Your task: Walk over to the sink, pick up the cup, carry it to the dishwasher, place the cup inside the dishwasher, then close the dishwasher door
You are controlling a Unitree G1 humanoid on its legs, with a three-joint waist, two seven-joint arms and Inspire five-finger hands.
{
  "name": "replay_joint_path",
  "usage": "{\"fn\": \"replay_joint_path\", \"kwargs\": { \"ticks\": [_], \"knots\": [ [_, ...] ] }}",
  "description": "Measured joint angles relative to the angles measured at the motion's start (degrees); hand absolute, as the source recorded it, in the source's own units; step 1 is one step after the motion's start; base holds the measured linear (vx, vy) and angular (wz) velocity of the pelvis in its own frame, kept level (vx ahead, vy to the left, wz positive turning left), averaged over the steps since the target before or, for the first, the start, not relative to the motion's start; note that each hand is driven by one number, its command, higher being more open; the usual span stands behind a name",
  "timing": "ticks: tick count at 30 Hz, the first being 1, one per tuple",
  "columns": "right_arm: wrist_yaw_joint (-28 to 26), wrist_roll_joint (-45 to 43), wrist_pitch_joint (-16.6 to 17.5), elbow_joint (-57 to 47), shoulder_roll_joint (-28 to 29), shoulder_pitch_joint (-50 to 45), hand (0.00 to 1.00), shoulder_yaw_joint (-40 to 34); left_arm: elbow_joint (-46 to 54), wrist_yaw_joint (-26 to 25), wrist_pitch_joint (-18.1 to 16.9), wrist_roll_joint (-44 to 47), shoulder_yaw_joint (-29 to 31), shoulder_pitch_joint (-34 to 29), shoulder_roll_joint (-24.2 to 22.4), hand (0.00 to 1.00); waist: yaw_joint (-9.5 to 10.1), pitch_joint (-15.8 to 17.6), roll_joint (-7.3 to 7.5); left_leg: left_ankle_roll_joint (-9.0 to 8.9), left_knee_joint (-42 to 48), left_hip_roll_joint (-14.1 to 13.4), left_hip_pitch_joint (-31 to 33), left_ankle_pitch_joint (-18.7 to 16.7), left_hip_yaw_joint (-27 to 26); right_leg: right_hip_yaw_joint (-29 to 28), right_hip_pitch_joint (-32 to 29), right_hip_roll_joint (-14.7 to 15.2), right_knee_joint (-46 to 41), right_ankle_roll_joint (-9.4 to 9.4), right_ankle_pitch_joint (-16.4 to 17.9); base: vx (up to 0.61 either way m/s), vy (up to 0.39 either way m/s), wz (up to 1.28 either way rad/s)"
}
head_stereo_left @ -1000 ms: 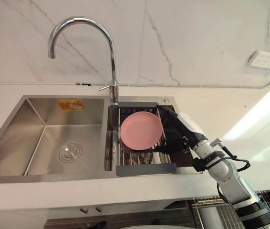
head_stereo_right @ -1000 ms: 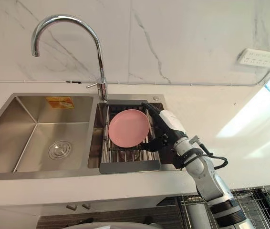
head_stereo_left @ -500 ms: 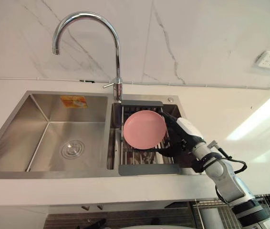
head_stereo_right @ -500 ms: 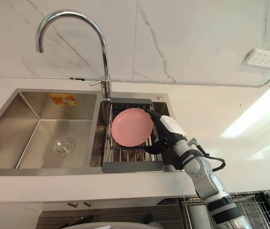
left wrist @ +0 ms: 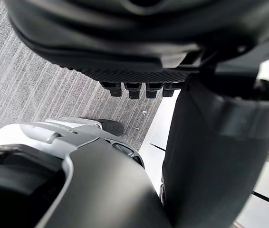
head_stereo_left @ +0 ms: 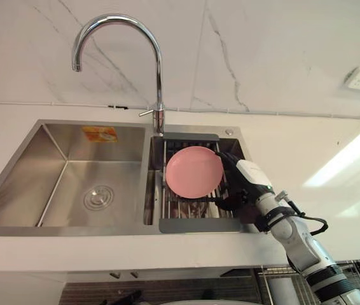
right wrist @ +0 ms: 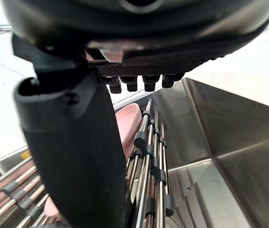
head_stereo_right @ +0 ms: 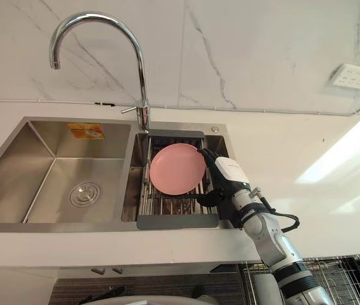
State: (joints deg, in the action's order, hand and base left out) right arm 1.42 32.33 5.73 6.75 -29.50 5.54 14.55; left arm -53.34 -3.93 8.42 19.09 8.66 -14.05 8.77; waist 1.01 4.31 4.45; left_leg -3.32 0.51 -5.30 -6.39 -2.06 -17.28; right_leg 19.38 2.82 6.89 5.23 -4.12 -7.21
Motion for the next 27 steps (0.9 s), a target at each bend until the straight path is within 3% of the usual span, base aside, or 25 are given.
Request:
{"fn": "replay_joint_path", "kwargs": {
  "ticks": [10, 27],
  "knots": [
    [4.99, 3.28, -0.03, 6.21, -0.01, 3.73, 1.00, -0.01, 1.49, 0.07, 0.61, -0.07, -0.02, -0.02, -0.04, 1.00, 1.52, 0.10, 0.02, 0.34, -0.01, 0.54, 0.46, 0.12, 1.15, 1.14, 0.24, 0.50, -0.08, -0.20, -0.04, -0.01, 0.007, 0.06],
    [8.56, 7.64, -0.46, 10.55, 0.02, 8.15, 1.00, 3.36, 2.01, 0.22, -0.05, -1.04, -0.02, 0.13, -0.35, 1.00, 2.41, 1.40, 0.06, 0.81, 0.27, 1.38, 0.77, 0.17, 2.71, 2.31, 0.87, 1.35, -0.28, -0.62, -0.13, -0.01, 0.008, 0.04]
  ]
}}
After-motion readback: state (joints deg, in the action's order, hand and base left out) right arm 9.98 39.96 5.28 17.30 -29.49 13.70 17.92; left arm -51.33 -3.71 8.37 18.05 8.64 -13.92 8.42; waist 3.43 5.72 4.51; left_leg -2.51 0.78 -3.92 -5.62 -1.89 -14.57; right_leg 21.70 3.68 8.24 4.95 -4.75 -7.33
